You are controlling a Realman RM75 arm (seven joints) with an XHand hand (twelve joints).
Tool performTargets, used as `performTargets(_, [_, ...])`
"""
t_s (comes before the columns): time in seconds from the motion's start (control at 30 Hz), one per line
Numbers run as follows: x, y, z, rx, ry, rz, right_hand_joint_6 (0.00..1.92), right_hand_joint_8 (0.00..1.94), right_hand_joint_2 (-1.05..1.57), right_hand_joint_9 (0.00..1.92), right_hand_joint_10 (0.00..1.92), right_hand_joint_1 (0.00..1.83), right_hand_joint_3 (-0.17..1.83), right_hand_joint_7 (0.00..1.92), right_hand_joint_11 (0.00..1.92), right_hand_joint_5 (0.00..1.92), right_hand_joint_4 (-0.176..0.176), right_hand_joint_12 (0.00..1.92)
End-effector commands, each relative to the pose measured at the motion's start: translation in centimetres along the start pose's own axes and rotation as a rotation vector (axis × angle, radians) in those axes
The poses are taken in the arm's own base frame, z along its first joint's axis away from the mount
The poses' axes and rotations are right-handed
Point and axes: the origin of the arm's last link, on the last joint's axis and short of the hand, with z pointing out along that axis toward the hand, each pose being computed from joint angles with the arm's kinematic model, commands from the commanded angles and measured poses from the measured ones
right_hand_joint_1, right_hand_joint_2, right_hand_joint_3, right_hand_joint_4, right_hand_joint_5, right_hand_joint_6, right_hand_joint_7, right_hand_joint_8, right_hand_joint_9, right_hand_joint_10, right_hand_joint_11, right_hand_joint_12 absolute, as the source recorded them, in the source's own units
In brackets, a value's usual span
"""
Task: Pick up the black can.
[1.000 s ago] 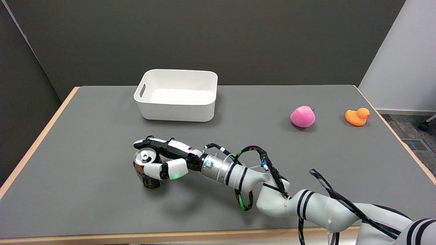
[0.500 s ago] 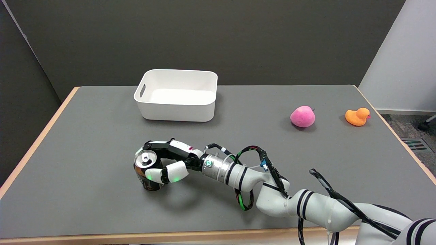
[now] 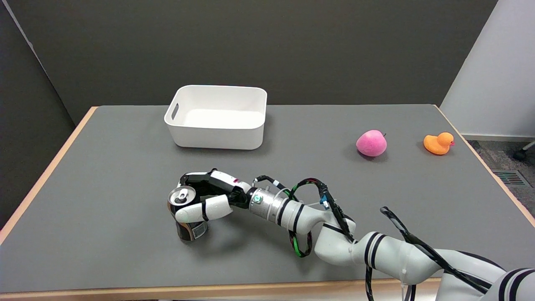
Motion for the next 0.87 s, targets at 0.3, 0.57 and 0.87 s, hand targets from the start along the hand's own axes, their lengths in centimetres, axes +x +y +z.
performTargets(0.3, [9.0,-10.4,-0.1,0.26,0.267,-0.233,1.64,1.24,1.14,0.57,1.17,1.16,0.27,0.75,0.18,0.69,-0.115,1.36])
performTargets(0.57, [13.2,-16.2,0.7,0.313,0.383,-0.376,1.65,1.24,1.14,0.57,1.18,1.16,0.27,0.75,0.19,0.69,-0.115,1.36])
performTargets(0.87, [18.8,-15.1,5.1,0.097,0.455,-0.397,1.67,1.25,1.16,0.55,1.12,1.16,0.25,0.72,0.16,0.68,-0.149,1.33])
